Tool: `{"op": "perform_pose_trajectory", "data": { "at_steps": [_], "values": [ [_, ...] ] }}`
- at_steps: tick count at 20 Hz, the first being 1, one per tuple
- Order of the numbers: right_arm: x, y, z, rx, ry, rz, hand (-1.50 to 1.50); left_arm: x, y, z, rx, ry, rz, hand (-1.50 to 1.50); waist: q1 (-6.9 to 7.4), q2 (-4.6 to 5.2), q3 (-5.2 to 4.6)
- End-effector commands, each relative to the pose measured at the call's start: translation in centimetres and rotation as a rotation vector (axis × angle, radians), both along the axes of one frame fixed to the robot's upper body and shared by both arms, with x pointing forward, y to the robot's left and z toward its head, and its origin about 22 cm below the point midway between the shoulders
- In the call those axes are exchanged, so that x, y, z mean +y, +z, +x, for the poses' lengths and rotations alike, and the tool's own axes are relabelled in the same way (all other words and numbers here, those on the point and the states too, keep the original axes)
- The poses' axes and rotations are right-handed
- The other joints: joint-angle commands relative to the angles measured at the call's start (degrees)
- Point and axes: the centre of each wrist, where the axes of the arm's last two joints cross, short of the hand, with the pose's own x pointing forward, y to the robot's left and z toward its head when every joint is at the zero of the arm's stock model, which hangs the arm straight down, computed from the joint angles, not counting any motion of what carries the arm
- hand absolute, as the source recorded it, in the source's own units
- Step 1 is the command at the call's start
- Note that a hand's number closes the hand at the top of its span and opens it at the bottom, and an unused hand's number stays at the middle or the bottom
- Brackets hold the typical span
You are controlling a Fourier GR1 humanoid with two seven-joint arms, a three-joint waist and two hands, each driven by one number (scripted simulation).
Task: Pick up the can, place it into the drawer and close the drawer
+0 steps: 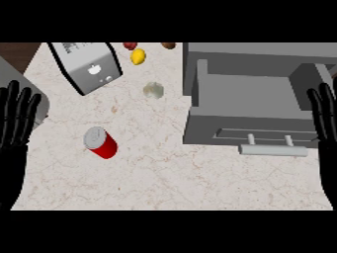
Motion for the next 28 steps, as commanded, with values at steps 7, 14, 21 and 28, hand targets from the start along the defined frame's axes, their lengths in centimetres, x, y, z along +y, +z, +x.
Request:
{"op": "perform_pose_trajectory", "data": {
  "at_steps": [7,14,21,28],
  "values": [
    [-0.8,-2.5,-0.2,0.285,-0.095,0.006,-1.5,-0.7,-3.1,-0.2,0.265,-0.302,0.039,-1.5,-2.21,0.84,1.73],
    [-2.5,-1.9,-2.5,0.342,-0.134,0.0,-1.5,0.6,1.3,-1.1,0.32,-0.348,0.066,-1.5,-1.59,0.15,1.81],
    [-4.3,-1.9,-2.6,0.345,-0.134,-0.006,-1.5,1.1,0.2,-1.6,0.348,-0.326,0.0,-1.5,-1.49,0.23,1.79],
    [-4.9,-3.3,-5.0,0.341,-0.142,-0.02,-1.5,1.6,-1.1,0.2,0.379,-0.264,-0.01,-1.5,-1.71,0.25,1.79]
  ]
}}
